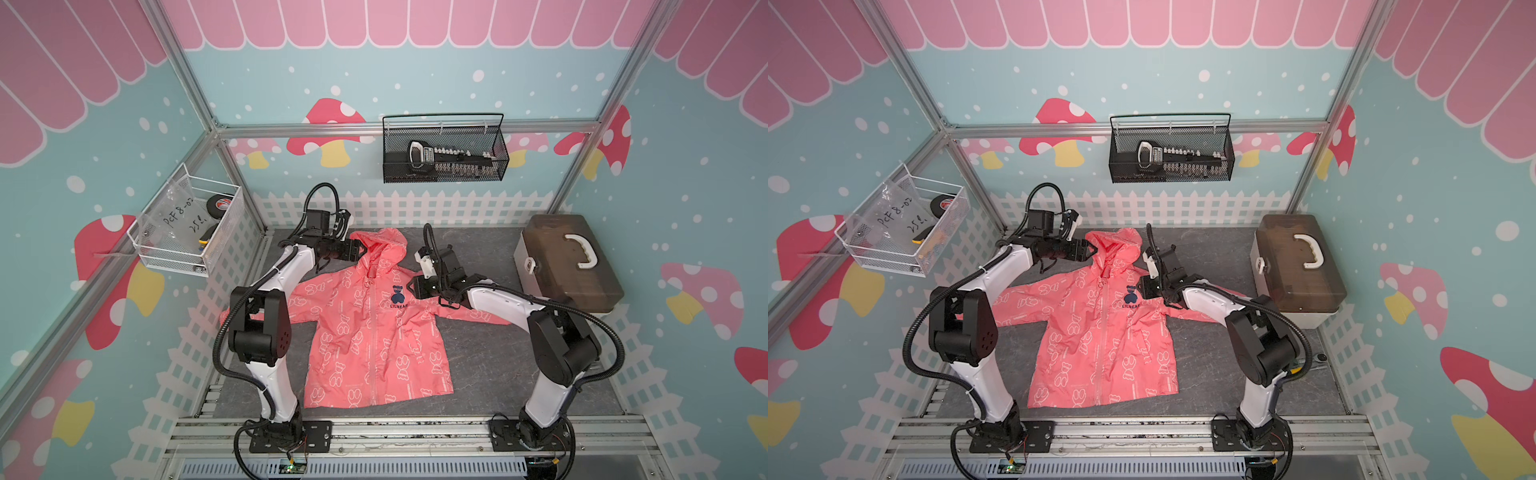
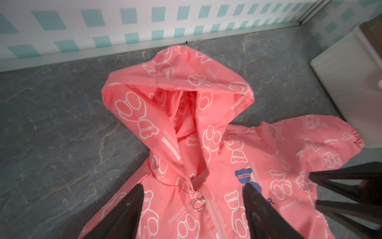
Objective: Unzip the jacket
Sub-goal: Flatten out the jacket at the center of the board.
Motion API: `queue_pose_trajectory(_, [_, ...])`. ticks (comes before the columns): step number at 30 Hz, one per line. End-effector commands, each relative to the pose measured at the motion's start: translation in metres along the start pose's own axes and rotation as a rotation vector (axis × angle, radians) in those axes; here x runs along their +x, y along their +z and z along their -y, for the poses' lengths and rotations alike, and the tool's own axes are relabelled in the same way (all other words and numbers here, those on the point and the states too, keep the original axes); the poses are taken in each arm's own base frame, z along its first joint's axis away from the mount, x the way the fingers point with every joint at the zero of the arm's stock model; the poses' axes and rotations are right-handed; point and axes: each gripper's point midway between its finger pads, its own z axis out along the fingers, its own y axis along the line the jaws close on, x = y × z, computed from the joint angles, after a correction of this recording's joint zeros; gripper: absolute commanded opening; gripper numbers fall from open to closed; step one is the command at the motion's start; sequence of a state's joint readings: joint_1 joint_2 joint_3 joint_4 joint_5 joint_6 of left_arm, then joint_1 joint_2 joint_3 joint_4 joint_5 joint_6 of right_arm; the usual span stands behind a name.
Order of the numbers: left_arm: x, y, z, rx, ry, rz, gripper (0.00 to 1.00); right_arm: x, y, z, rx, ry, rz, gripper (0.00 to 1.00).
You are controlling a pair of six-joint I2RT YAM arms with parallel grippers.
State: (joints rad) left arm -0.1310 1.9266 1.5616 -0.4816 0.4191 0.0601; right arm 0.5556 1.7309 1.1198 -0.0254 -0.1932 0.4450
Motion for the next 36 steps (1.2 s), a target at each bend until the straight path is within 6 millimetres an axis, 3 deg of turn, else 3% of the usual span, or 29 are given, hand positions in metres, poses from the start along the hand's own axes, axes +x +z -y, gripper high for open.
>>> queue_pose_trajectory(1, [0.023,0.022,-0.005,-0.101,0.016,-0.118,0.75,-0.034,-0.026,-0.011,-0.009,-0.152,0.203,0.42])
queue_pose_trajectory(7, [0.040,0.041,-0.012,-0.181,-0.146,-0.204,0.68,-0.032,-0.038,-0.016,-0.016,-0.256,0.234,0.45])
queue_pose_trajectory(15, [0.057,0.042,-0.024,-0.348,-0.454,-0.182,0.66,-0.033,-0.038,-0.032,-0.047,-0.333,0.280,0.46])
queue_pose_trajectory(19, [0.064,0.049,-0.025,-0.363,-0.586,-0.182,0.59,-0.034,-0.038,-0.036,-0.057,-0.340,0.282,0.46])
queue_pose_trajectory(25, [0.065,0.062,-0.015,-0.350,-0.573,-0.188,0.56,-0.032,-0.035,-0.041,-0.073,-0.360,0.274,0.44])
queue_pose_trajectory(28, [0.046,0.059,-0.006,-0.284,-0.451,-0.156,0.59,-0.029,-0.037,-0.045,-0.082,-0.378,0.272,0.44])
queue_pose_trajectory(30, [0.021,0.049,0.006,-0.217,-0.281,-0.074,0.63,-0.028,-0.039,-0.044,-0.078,-0.394,0.273,0.44])
queue_pose_trajectory(33, [-0.016,0.013,0.041,-0.082,0.120,0.165,0.69,-0.027,-0.044,-0.043,-0.064,-0.429,0.279,0.44])
queue_pose_trajectory(35, [-0.014,-0.014,0.064,0.010,0.408,0.327,0.80,-0.026,-0.048,-0.041,-0.050,-0.461,0.286,0.44])
queue_pose_trajectory(36, [-0.009,-0.024,0.070,0.051,0.517,0.369,0.90,-0.025,-0.050,-0.040,-0.041,-0.478,0.290,0.44])
